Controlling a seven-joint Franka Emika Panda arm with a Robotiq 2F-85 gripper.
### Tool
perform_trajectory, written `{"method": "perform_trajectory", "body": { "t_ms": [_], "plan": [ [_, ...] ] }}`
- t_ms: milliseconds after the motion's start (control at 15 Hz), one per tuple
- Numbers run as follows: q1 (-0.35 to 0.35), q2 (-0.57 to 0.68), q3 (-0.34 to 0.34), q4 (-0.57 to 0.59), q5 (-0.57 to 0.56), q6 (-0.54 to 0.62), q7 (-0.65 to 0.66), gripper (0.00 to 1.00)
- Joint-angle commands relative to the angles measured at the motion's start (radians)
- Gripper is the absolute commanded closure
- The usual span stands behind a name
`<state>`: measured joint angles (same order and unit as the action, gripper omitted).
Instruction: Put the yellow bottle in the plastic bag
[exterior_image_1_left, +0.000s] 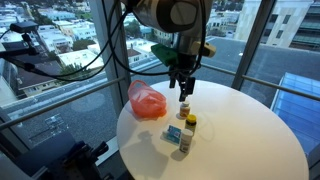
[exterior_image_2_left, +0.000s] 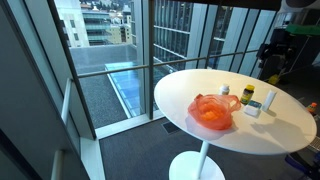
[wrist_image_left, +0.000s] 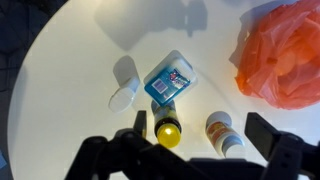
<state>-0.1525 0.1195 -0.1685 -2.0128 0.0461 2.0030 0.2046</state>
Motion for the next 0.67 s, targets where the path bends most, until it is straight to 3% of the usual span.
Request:
{"method": "perform_trajectory", "body": {
  "t_ms": [0,600],
  "plan": [
    [-0.011,0.059,-0.01,0.057,-0.012,0.007,-0.007,0.0],
    [-0.009,0.066,-0.01,0.03,-0.006,0.052,-0.009,0.0]
  ]
}}
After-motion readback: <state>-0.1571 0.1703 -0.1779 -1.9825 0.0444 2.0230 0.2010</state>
